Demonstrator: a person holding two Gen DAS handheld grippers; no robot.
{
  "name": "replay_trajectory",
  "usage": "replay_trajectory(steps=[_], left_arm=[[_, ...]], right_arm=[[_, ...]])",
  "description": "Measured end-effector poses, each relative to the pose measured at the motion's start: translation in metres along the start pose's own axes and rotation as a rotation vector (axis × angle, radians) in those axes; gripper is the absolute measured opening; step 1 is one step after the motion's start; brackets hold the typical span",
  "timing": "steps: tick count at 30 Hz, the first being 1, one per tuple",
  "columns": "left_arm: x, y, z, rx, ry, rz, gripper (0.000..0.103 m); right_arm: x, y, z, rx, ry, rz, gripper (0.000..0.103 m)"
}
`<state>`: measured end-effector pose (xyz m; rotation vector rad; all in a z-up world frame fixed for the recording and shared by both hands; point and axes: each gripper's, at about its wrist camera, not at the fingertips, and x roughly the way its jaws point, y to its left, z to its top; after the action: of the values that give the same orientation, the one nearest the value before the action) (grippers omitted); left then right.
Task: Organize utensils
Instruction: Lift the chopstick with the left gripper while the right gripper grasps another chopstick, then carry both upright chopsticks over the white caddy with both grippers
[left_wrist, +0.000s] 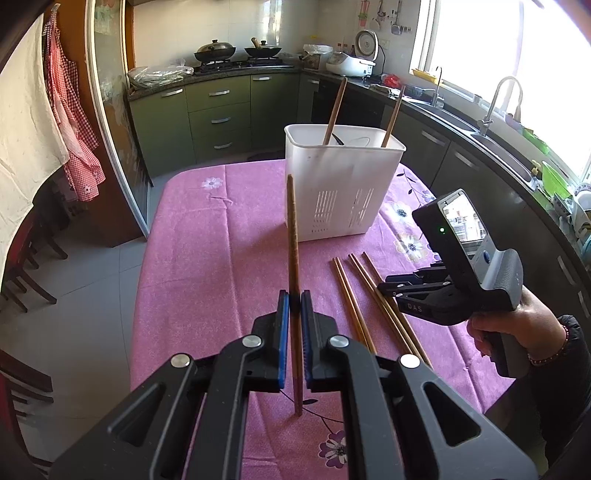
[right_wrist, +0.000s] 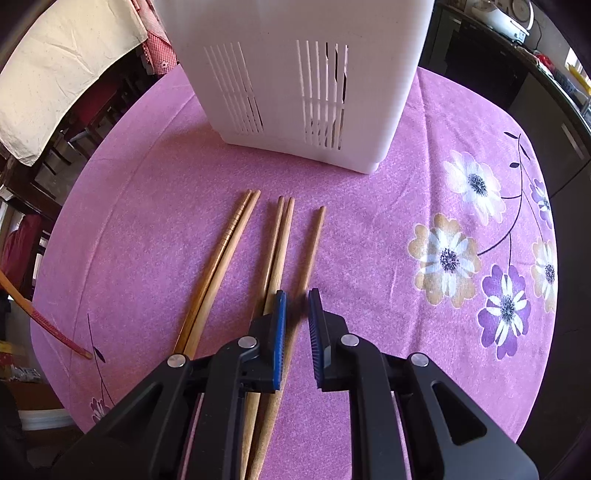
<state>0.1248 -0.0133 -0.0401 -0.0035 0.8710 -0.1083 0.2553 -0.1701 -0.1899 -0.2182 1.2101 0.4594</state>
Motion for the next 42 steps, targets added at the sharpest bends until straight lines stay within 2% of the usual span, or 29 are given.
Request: replay_trajectory(steps=[3,8,15,19,23,30,42], left_arm=[[0.001,0.000,0.000,0.001,0.002,0.002,0.007],[0.001,0.000,0.000,-0.001,0.003,0.003,0.007],[-0.001,0.002,-0.001,0.003,-0.003,0.010,0.007],[-0.004,0.002,-0.002,0.008,-0.007,0.013,0.007],[-0.008,0.001,-0.004,0.016,-0.015,0.012,0.007],[-0.014,-0.004,-0.005,0.035,-0.023,0.014,0.007],[-0.023,-0.009,-0.003,0.050,-0.042,0.007,0.006]], right_arm=[[0.003,0.007,0.001,-0.012,-0.012,-0.019,0.008],[-0.008,0.003,-0.001,0.014,-0.055,-0.006,0.006],[-0.083,-0.014,-0.014,0.039,-0.229,0.041,0.006],[-0.134,-0.024,-0.036,0.036,-0.337,0.057,0.006],[-0.168,-0.025,-0.060,0.030,-0.411,0.059,0.006],[-0.191,-0.029,-0.094,0.034,-0.452,0.063,0.006],[-0.191,-0.032,-0.098,0.042,-0.461,0.073,0.006]])
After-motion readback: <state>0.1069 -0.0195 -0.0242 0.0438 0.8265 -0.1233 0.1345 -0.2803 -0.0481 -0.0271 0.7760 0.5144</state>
